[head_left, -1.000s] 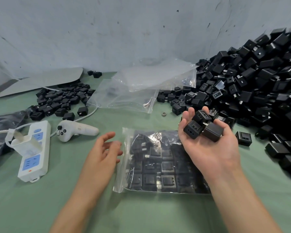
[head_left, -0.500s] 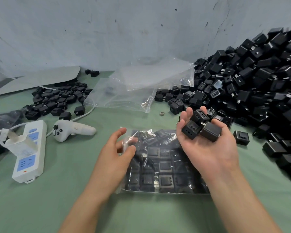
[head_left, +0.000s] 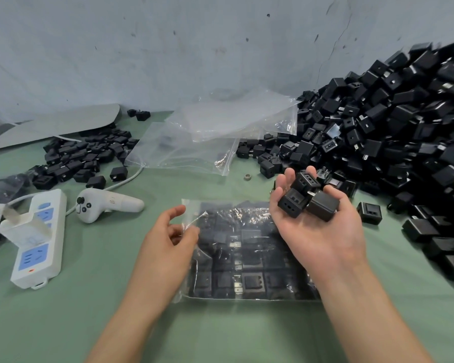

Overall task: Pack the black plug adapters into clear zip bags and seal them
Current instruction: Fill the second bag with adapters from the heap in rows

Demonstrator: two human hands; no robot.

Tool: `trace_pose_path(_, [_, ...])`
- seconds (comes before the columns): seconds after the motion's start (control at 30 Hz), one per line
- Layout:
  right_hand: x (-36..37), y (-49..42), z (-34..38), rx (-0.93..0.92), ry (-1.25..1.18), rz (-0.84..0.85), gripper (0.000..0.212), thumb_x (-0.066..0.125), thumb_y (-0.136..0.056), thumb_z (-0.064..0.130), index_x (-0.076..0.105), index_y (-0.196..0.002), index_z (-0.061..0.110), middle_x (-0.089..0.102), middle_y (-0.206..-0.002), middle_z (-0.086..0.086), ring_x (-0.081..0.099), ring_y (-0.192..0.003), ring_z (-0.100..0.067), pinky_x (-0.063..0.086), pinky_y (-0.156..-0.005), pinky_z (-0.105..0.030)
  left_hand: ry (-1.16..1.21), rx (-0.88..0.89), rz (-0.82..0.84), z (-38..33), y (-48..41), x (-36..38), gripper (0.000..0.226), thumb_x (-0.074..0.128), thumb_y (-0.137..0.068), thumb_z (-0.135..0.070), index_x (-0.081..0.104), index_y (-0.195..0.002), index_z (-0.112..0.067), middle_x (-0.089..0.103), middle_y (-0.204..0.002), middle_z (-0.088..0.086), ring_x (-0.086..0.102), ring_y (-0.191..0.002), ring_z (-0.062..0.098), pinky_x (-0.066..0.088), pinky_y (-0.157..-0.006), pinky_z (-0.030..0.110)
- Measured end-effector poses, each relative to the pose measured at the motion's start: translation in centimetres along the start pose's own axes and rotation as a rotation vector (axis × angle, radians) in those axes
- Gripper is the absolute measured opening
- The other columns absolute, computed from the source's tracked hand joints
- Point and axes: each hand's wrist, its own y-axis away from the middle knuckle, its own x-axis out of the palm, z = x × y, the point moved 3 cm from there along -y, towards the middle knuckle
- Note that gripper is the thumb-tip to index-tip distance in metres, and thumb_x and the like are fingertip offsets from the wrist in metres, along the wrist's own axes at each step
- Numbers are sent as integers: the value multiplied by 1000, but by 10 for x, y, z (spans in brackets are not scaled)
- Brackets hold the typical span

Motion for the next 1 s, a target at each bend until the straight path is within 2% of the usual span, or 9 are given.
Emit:
trace_pose_path(0.1, [0,0,1,1,-4,3,36,49,-91,23,69,-120,19,70,-119,-14,69,-105,-32,55,-82,-39,3,-23,51,-3,4,5,39,57,-96,-15,51,-130,-33,76,-81,-5,57,-58,9,45,-54,12])
trace_pose_path(0.17, [0,1,0,2,-4,3,36,50,-90,22,69,-120,19,70,-118,-14,69,-104,-32,55,-83,-39,18,-23,75,-6,5,8,41,53,-97,-11,49,-131,-32,77,-83,-9,64,-61,5,48,-54,14])
trace_pose_path(0.33, [-1,1,-4,17,2,-8,34,49,-91,23,70,-118,19,71,-118,-14,70,-103,-32,55,-81,-38,63,-73,125,-9,-1,0,43,53,-97,-9,46,-134,-31,78,-85,-5,63,-59,6,50,-57,25])
trace_pose_path(0.43, [-1,2,-3,19,6,-10,35,49,-90,23,69,-118,19,71,-118,-13,70,-103,-32,55,-83,-38,31,-104,124,-8,0,-3,38,54,-99,-15,47,-132,-33,77,-82,-6,59,-50,5,48,-50,20])
trace_pose_path(0.53, [-1,1,-4,15,7,-11,34,49,-91,23,69,-118,19,71,-118,-14,70,-102,-31,55,-82,-38,29,-122,158,-8,4,5,40,50,-100,-13,47,-131,-37,77,-83,-9,60,-51,10,45,-45,19])
trace_pose_path(1.0, [0,1,-6,10,20,-12,35,48,-91,23,69,-118,19,70,-118,-14,70,-102,-31,55,-81,-38,106,-148,255,-16,3,3,44,49,-99,-3,47,-135,-28,78,-89,5,53,-45,11,49,-48,22])
